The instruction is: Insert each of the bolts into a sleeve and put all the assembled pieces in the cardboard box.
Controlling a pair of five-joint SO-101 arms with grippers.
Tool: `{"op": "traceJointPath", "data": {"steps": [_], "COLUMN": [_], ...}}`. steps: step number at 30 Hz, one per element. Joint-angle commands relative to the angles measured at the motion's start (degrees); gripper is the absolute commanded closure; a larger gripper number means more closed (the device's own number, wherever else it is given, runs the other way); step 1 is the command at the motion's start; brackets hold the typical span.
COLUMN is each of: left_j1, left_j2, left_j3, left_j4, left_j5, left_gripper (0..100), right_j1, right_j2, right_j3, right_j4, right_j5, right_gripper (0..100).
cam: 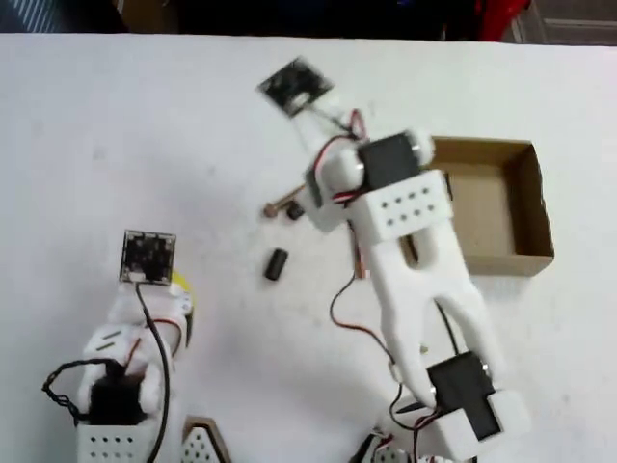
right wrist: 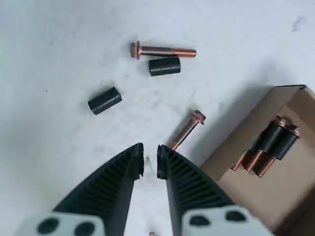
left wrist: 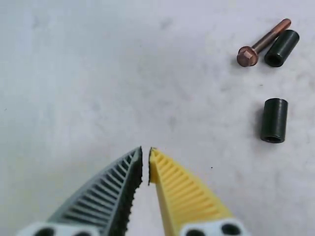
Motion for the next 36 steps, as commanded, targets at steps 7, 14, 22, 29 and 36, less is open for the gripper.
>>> {"op": "traceJointPath", "data": {"steps": [7,14,22,29,36], "left_j1": [-0.5,-0.6,-0.6,-0.6,-0.6], "left_j2": [-0.4,-0.4,-0.4,-0.4,-0.4], "left_j3": [-0.4,-0.4,-0.3,-0.3,-0.1], "left_j4": [-1.4,-1.3,-1.3,-1.3,-1.3], "left_j5": [-0.2,-0.2,-0.2,-0.2,-0.3], "left_gripper": [93,93,93,93,93], "right_j1": [-6.2,-8.2,-9.5,-13.2,-14.5], "right_j2": [-2.2,-2.2,-2.1,-2.1,1.6], "right_j3": [19.8,28.7,36.3,43.0,43.3], "right_j4": [-17.9,-27.8,-37.7,-47.5,-49.7], "right_j5": [-10.8,-22.4,-29.0,-34.7,-35.0], "right_gripper": [95.7,95.7,95.6,95.6,85.2]}}
